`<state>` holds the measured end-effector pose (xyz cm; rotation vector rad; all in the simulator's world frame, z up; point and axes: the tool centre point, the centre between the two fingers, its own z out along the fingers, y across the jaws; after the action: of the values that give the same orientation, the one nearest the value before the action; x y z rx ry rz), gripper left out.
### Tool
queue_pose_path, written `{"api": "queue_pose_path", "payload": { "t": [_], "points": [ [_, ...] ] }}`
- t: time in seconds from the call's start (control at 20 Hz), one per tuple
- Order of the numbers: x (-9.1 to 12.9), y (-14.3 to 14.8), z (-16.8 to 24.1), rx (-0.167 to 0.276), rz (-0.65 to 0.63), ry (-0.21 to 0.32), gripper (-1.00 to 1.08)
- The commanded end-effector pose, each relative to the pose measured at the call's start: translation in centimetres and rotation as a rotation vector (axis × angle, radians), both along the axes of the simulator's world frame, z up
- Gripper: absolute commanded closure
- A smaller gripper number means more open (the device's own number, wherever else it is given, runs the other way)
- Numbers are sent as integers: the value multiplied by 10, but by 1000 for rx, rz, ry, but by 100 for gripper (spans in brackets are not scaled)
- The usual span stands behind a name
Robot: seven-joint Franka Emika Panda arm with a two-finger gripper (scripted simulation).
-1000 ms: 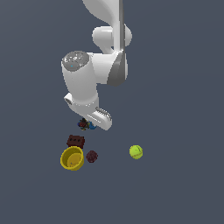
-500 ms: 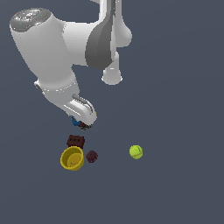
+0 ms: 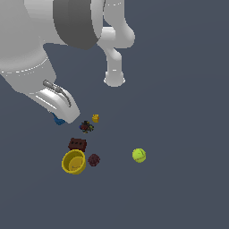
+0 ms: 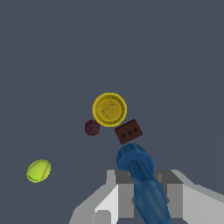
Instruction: Pick up a designated object from a clutter of objects.
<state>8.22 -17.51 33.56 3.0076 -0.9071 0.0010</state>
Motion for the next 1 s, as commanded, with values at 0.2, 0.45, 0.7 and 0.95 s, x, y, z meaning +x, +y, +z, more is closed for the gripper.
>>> {"api": "queue_pose_path", "payload": {
  "t": [0.2, 0.45, 0.7, 0.95],
  "points": [
    [15, -19, 34, 0, 0, 1, 108],
    [24, -30, 54, 0, 0, 1, 108],
    [30, -37, 67, 0, 0, 1, 108],
    [34, -41, 74, 0, 0, 1, 108]
  ]
}}
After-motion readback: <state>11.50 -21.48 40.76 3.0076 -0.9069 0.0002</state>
